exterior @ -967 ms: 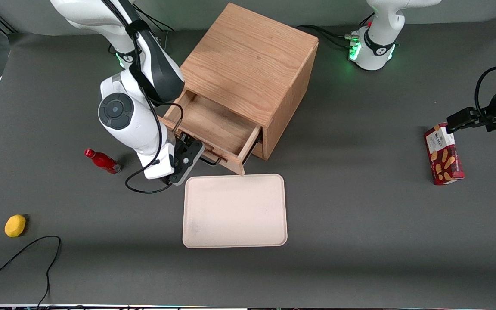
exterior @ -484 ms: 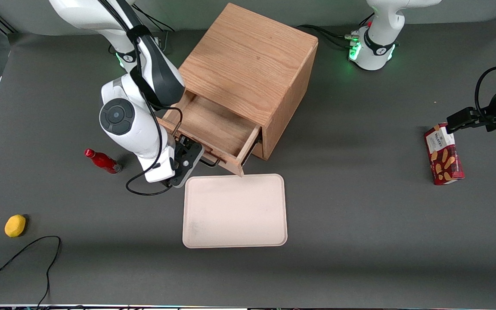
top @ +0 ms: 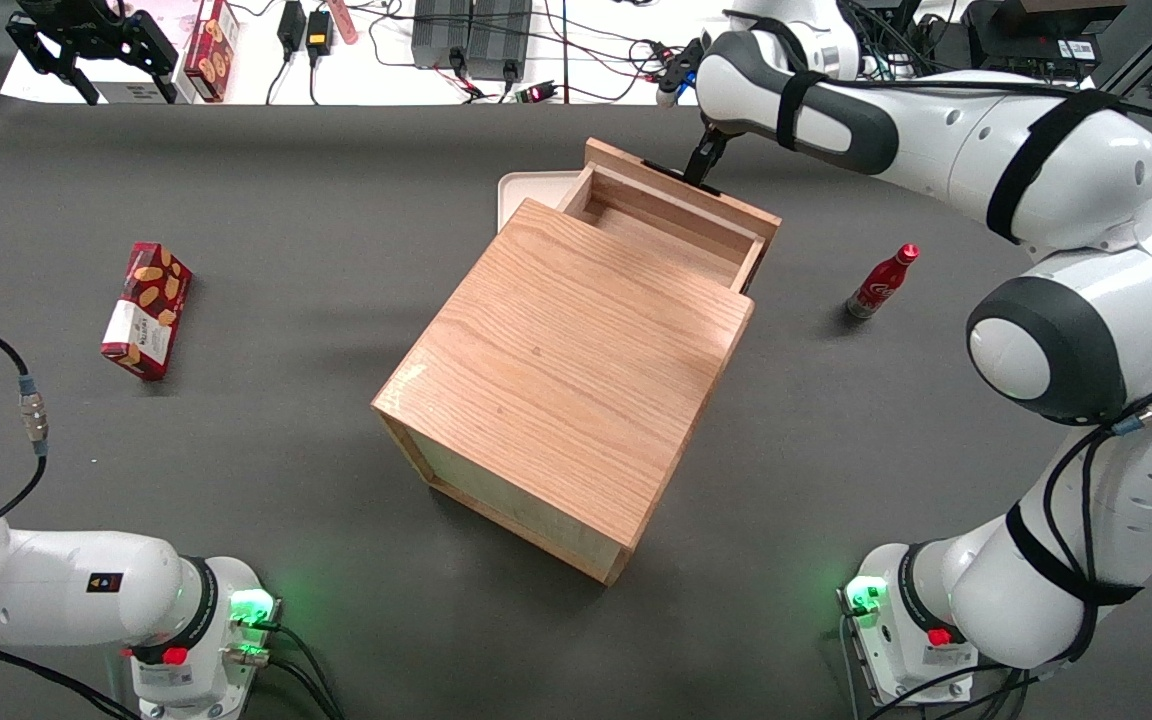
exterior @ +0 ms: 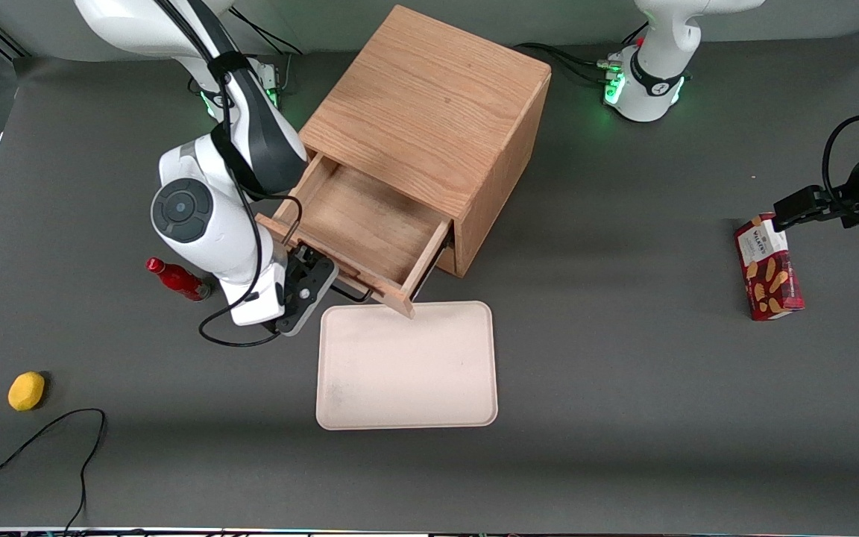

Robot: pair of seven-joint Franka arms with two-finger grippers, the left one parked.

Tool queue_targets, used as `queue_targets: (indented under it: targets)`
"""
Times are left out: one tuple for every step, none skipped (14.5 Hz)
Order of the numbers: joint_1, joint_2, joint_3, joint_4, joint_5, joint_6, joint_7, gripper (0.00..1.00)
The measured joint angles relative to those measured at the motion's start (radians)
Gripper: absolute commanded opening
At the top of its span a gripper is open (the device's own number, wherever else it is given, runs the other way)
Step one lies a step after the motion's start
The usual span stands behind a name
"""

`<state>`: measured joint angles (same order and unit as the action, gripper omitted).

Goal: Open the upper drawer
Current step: 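Pull the upper drawer handle outward from the cabinet with the right gripper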

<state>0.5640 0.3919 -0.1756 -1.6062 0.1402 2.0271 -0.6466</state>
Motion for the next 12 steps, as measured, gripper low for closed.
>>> queue_targets:
  targets:
    - [-0.001, 0.005, -0.002, 0.005, -0.008, 0.0, -0.001, 1.0]
    - [-0.001, 0.009, -0.002, 0.01, -0.019, -0.001, -0.002, 1.0]
    - [0.0, 0.013, -0.001, 0.012, -0.029, -0.001, -0.002, 1.0]
    - [0.0, 0.018, -0.001, 0.017, -0.036, -0.001, -0.002, 1.0]
    - [0.0, 0.025, -0.001, 0.025, -0.04, -0.001, -0.002, 1.0]
    - [0.0, 0.032, -0.001, 0.031, -0.041, -0.001, -0.002, 1.0]
    - [0.0, 0.039, -0.001, 0.039, -0.042, -0.001, -0.004, 1.0]
    - [-0.001, 0.047, -0.002, 0.049, -0.043, -0.003, -0.007, 1.0]
    - [-0.001, 0.054, -0.002, 0.059, -0.043, -0.005, -0.008, 1.0]
    - [-0.003, 0.061, -0.003, 0.07, -0.043, -0.009, -0.009, 1.0]
    - [-0.005, 0.067, -0.004, 0.08, -0.043, -0.015, -0.009, 1.0]
    - [-0.008, 0.073, -0.004, 0.091, -0.043, -0.025, -0.009, 1.0]
